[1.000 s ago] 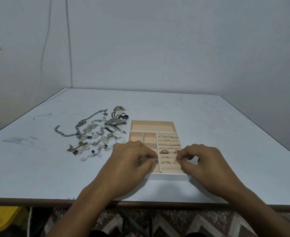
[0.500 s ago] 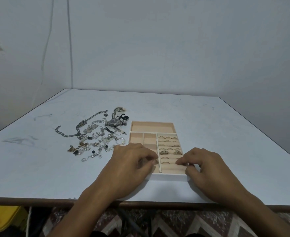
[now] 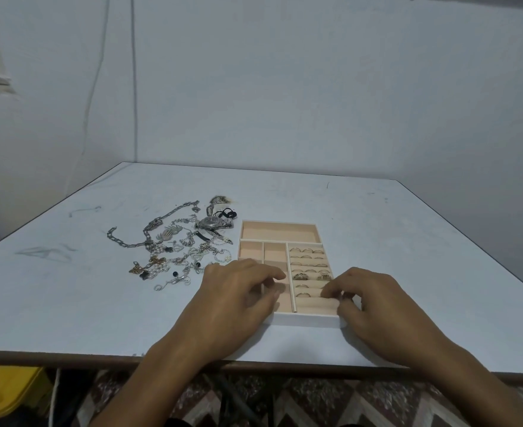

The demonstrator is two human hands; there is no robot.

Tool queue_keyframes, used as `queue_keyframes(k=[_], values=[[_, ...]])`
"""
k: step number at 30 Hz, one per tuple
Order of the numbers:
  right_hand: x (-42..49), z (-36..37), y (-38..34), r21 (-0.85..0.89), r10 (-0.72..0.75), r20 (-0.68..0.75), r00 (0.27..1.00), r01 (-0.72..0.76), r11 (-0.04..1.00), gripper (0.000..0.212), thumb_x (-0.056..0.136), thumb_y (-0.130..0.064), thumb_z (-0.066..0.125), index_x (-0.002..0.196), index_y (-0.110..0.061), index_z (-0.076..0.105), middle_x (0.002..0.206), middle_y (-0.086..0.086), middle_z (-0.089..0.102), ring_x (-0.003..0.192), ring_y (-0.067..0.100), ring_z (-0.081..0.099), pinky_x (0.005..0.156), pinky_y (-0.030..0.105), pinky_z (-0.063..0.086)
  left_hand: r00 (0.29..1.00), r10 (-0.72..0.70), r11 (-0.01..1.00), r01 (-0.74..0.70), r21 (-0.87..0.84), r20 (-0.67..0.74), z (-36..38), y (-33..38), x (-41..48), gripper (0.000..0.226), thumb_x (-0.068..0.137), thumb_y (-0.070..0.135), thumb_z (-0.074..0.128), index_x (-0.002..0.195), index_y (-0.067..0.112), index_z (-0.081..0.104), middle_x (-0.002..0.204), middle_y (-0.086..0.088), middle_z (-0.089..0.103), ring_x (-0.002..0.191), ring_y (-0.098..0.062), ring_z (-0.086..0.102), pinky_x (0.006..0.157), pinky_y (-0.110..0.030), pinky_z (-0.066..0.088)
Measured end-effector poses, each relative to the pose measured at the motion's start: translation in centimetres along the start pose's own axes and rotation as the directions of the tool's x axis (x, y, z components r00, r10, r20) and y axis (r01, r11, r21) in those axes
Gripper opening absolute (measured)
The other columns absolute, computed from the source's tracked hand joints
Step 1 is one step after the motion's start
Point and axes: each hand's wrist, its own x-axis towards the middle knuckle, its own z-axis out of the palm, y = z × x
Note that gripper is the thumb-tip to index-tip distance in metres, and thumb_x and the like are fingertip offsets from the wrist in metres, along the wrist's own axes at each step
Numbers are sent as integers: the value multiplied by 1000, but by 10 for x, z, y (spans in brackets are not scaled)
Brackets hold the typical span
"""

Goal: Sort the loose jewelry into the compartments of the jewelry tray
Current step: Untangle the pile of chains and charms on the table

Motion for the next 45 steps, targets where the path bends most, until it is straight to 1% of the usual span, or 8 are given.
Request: queue_keyframes(k=[5,10,16,24,27,30,37,45], values=[[11,-11,-16,-90,-36,-6,999,35,995,24,93,-28,50,108,-34,68,101,-19,64,87,3,54,74,21,45,1000,-23,1000,23,8,-4,-5,-6,-1,31,87,45,54,117,41,59,98,28,61,99,4,54,93,-41,45],[36,-4,-47,68,-96,-13,995,97,993,23,90,-22,56,103,-30,72,90,-16,67,79,3,61,75,25,52,998,-51,992,54,111,-28,-19,-21,-2,34,89,37,58,123,38,56,113,23,57,114,-3,45,102,-44,35],[89,15,-84,104,-182,36,983,178,979,24,87,-16,55,100,-26,72,75,-23,55,80,8,58,78,27,48,973,-193,947,219,233,-131,-47,-58,12,26,89,34,61,114,32,65,119,11,61,125,-15,42,101,-40,32],[159,44,-100,-40,-185,78,980,188,981,25,87,-13,54,102,-22,72,107,-3,69,99,20,60,84,32,48,934,-320,863,356,358,-157,-36,-74,36,26,84,43,58,102,29,71,113,7,64,121,-20,44,91,-39,31],[178,52,-101,-130,-135,125,983,151,980,19,88,-23,59,101,-25,72,110,-2,69,107,22,58,89,35,47,919,-340,832,392,393,-198,-31,-73,41,30,81,49,59,100,29,71,111,4,65,119,-22,45,87,-38,31],[188,60,-104,-218,-96,222,970,145,965,21,89,-34,59,107,-29,69,117,-3,66,118,22,48,95,37,40,926,-348,829,376,415,-144,-30,-70,47,34,81,52,60,104,30,70,113,2,64,120,-23,44,90,-39,31],[198,68,-104,-266,-25,276,961,101,959,26,89,-36,62,113,-30,65,118,-1,62,121,27,37,95,41,30,925,-374,801,361,477,-70,-23,-80,53,36,80,61,59,100,35,71,116,5,62,120,-24,42,94,-44,31],[199,70,-103,-160,19,237,971,19,987,5,79,-20,67,83,-23,66,99,-2,68,108,24,45,84,37,31,921,-377,812,378,445,-95,-22,-78,53,22,83,49,61,94,33,72,113,5,62,120,-24,42,92,-43,29]])
